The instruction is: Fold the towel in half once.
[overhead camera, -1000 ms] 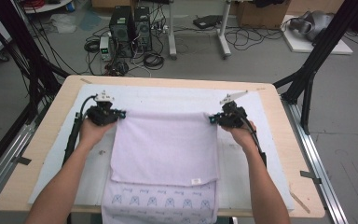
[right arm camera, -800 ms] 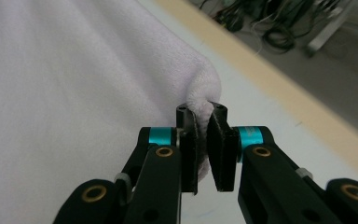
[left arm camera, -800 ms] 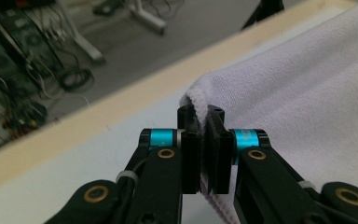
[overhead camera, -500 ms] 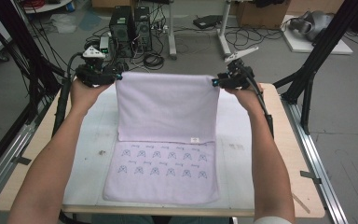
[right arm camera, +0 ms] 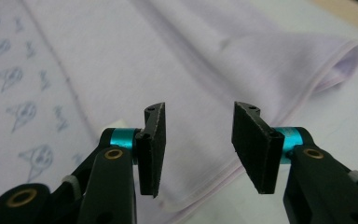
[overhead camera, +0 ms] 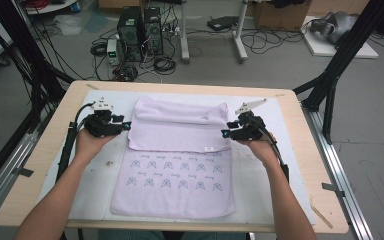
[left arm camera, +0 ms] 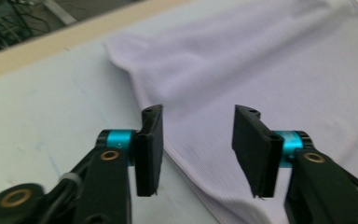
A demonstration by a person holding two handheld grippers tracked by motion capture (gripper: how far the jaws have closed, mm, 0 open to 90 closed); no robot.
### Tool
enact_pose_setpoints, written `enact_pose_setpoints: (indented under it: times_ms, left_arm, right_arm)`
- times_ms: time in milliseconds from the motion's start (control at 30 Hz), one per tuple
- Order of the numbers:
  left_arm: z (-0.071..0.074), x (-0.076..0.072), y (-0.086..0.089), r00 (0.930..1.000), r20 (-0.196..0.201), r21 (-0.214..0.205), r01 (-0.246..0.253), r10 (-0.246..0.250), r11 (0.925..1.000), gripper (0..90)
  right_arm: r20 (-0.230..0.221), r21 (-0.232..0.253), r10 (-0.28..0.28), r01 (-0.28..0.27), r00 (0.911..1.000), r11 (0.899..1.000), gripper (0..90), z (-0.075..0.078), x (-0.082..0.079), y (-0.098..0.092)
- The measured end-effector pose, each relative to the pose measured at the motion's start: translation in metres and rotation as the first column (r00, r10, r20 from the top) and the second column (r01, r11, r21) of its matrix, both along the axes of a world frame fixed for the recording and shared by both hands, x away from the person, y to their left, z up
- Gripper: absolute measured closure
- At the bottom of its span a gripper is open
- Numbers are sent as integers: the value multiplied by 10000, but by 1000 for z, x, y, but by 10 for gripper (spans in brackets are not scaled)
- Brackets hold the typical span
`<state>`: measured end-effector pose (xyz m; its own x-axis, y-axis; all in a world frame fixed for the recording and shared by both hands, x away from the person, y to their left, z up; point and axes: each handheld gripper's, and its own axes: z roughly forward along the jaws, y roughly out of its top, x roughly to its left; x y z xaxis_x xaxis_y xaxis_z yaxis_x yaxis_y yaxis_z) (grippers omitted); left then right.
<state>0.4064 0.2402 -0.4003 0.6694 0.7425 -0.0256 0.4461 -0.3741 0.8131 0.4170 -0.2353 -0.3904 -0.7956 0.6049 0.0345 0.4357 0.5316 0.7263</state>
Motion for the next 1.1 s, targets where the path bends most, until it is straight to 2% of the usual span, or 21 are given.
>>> enact_pose_setpoints:
  times_ms: [67,200,300,367,500,567,600,667,733,833,967,1033,1100]
  left_arm:
    - [-7,-10,-1,9994,-9,-110,354,-354,9993,604]
    - [-20,-26,-3,9938,-112,-285,1102,-1105,9935,593]
    - [-27,-28,-6,9851,-751,-224,1532,-1545,9879,511]
    - [-30,-29,-10,9824,-812,10,1690,-1684,9856,505]
    - [-37,-25,-14,9800,-1081,516,1735,-1672,9835,627]
    - [-38,-24,-14,9841,-954,612,1559,-1497,9859,754]
    - [-38,-23,-13,9837,-939,497,1585,-1534,9861,803]
    - [-34,-25,-12,9885,-677,762,1402,-1351,9872,869]
    - [-30,-27,-9,9896,-604,519,1340,-1308,9896,874]
    - [-18,-35,-3,9922,-293,203,1214,-1208,9924,876]
    - [-3,-54,2,9920,184,-67,1252,-1250,9921,878]
    - [-2,-66,7,9913,248,-126,1299,-1295,9914,877]
    - [-3,-80,13,9914,252,-167,1289,-1285,9915,878]
  right_arm:
    - [-97,68,213,-212,9997,9998,574,-8,-8,1]
    - [-288,113,567,-564,9980,9983,573,-24,-21,2]
    - [-445,139,686,-681,9966,9976,563,-32,-25,3]
    - [-540,11,686,-686,9962,9976,563,-35,-26,4]
    - [-564,-274,690,-707,9960,9971,642,-47,-28,4]
    - [-418,-152,531,-537,9977,9984,747,-49,-29,2]
    - [-462,-122,504,-510,9977,9986,810,-48,-29,1]
    - [-364,-25,641,-643,9973,9979,861,-46,-30,-1]
    - [-217,204,762,-758,9969,9969,867,-41,-32,-1]
    - [15,556,860,-859,9963,9947,869,-31,-39,-2]
    - [409,693,1188,-1215,9921,9902,869,-16,-56,-1]
    - [672,623,1359,-1401,9884,9882,869,-7,-68,0]
    - [854,819,1529,-1599,9845,9837,869,-2,-82,-1]
